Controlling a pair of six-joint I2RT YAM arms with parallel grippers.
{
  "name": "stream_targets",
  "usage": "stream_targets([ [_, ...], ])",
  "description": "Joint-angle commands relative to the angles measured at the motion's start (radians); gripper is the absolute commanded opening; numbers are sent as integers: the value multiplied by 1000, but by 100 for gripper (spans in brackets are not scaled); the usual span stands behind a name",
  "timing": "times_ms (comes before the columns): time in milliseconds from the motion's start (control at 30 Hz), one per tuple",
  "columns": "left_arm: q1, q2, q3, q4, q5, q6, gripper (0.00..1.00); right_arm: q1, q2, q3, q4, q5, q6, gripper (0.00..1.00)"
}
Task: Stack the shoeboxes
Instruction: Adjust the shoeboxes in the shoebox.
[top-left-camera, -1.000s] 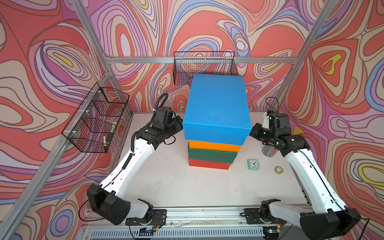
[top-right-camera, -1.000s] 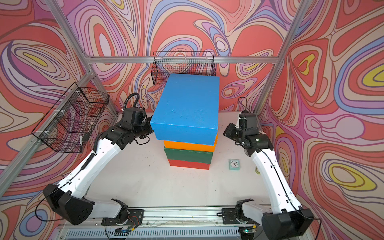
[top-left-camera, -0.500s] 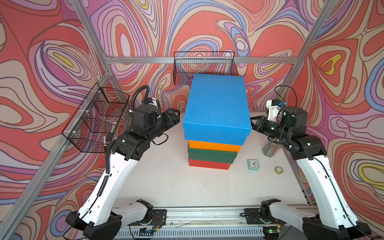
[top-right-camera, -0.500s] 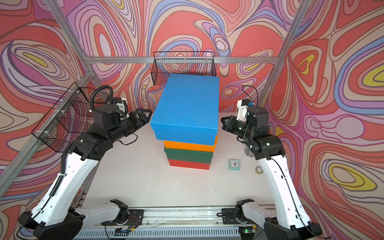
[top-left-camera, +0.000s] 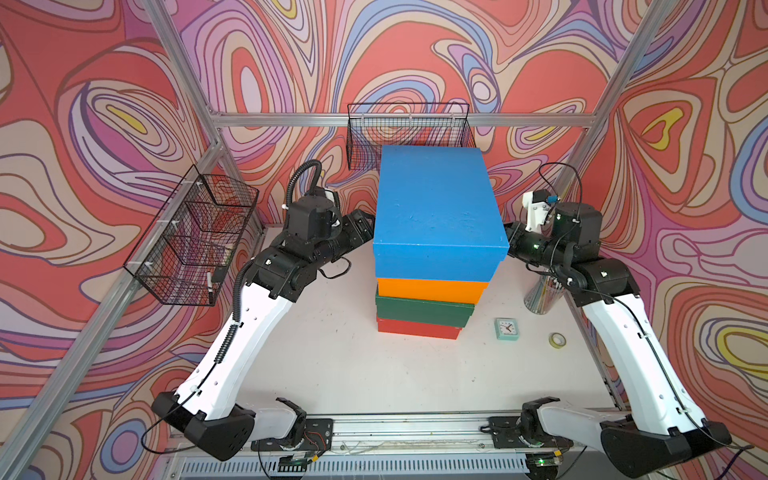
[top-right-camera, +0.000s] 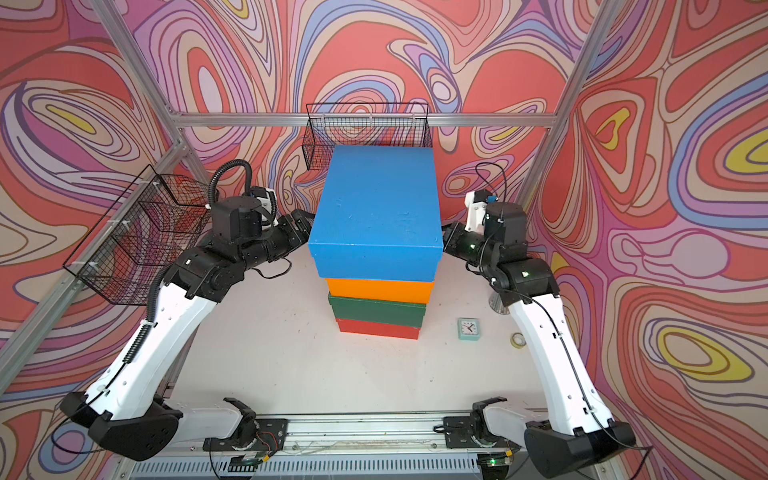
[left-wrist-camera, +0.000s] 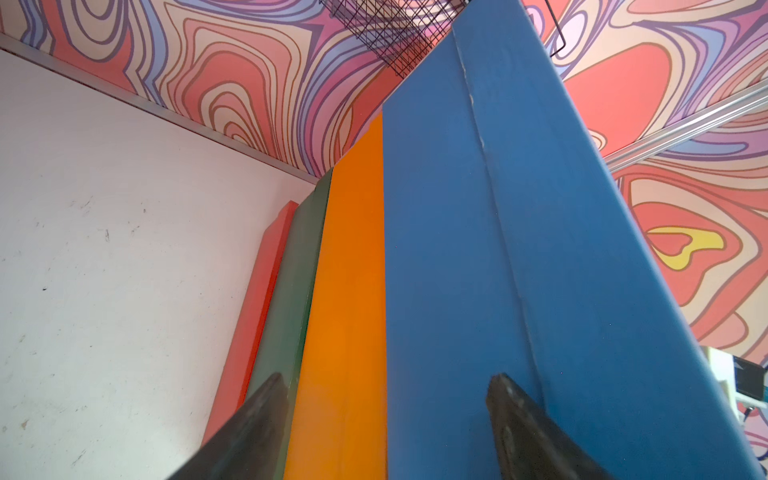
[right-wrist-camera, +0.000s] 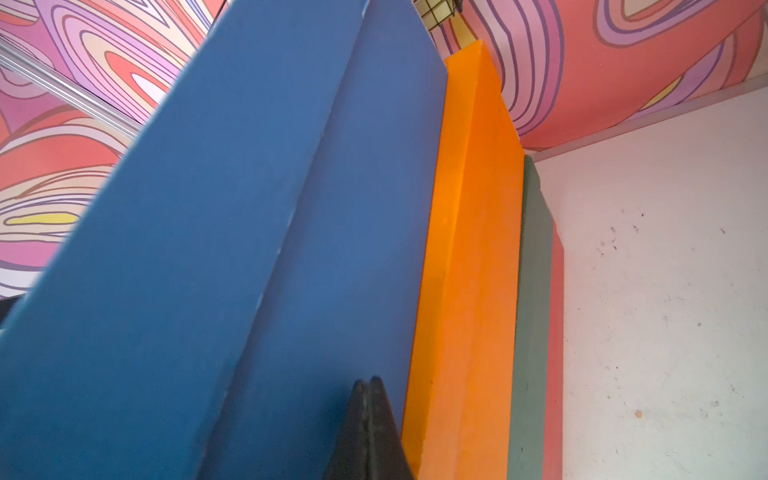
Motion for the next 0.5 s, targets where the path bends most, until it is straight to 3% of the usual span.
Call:
stream_targets([
  [0,-13,43,52,23,22,18,79,12,11,30,34,-16,6,0],
  [267,-13,121,105,12,31,21,79,12,0,30,23,19,3,0],
  [467,-11,97,64,16,19,11,79,12,5,27,14,36,-4,0],
])
